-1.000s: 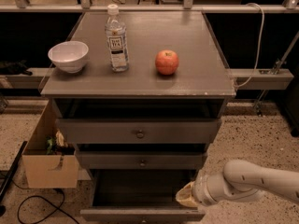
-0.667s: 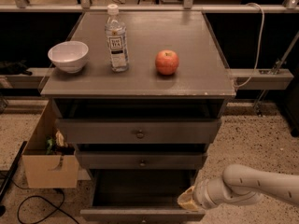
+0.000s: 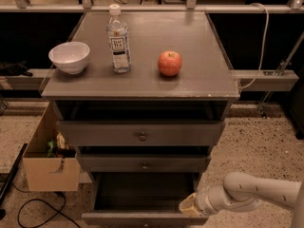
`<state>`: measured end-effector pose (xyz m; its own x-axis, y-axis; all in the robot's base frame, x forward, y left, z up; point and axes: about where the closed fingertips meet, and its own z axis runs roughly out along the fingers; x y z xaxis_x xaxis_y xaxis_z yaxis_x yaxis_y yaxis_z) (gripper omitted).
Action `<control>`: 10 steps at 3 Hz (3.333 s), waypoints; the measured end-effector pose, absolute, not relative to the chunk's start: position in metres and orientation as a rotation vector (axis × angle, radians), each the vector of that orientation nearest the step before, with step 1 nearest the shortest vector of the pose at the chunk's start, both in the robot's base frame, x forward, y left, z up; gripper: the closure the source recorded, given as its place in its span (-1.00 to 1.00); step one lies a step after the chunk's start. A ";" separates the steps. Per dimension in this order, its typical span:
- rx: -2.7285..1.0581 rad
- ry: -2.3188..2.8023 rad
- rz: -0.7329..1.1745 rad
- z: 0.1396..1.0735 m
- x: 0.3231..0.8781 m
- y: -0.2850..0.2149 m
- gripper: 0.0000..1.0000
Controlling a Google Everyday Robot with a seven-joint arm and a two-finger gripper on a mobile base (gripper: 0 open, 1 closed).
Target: Close bottom drawer
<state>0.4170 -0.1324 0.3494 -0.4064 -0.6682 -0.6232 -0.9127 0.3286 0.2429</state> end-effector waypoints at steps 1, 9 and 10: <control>-1.332 2.109 0.838 0.322 0.386 -0.122 1.00; -1.248 2.141 0.991 0.160 0.362 -0.073 -0.40; -1.217 2.138 1.007 0.162 0.396 -0.071 -0.86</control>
Offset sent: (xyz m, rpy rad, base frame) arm -0.0890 0.0258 -0.0903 0.2305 -0.1102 -0.0998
